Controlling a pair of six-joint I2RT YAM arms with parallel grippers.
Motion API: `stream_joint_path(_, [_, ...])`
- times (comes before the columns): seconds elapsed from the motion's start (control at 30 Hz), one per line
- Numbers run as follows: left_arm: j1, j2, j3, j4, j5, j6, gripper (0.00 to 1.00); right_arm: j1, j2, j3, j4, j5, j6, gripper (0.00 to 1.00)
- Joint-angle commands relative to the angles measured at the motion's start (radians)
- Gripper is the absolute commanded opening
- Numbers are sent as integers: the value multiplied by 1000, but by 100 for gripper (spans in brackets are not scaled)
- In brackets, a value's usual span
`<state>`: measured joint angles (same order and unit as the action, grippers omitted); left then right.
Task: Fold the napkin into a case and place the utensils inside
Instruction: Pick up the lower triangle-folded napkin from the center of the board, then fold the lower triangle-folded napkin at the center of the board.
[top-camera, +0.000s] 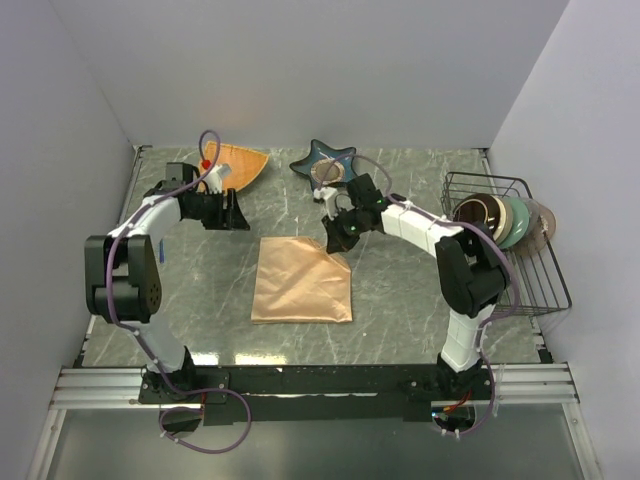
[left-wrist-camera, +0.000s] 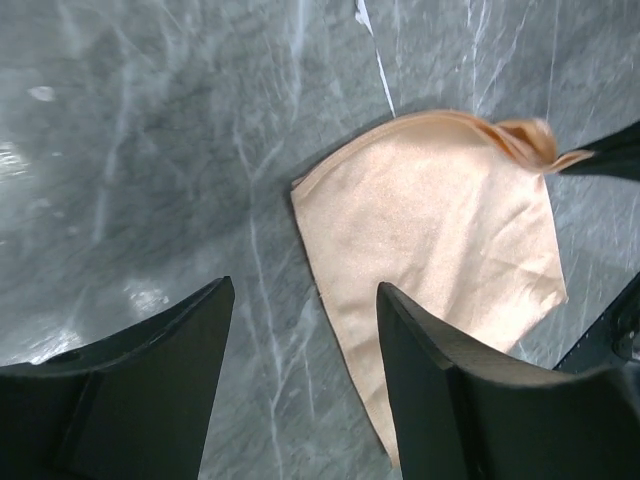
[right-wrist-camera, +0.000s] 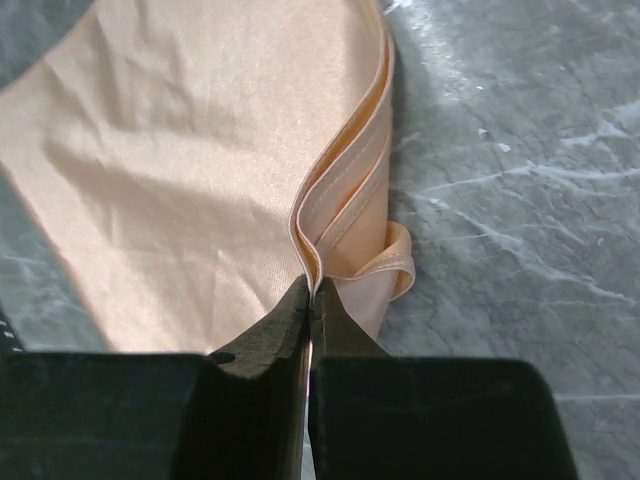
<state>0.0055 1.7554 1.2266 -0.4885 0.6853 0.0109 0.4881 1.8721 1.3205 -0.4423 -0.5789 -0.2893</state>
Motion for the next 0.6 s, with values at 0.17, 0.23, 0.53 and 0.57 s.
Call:
stream_joint_path(0.17, [50, -108, -53, -19, -12, -2, 66, 121, -151, -151, 66, 128, -293, 0])
stream_joint_path(0.23, [56, -122, -62, -22, -13, -2, 66, 135, -171, -191, 77, 137, -333, 0])
stream_joint_path(0.53, [60, -149, -87, -35, -6, 6, 66, 167, -304, -349, 114, 139, -580, 0])
stream_joint_path(0.57, [60, -151, -88, -38, -4, 6, 66, 165, -326, -359, 120, 136, -612, 0])
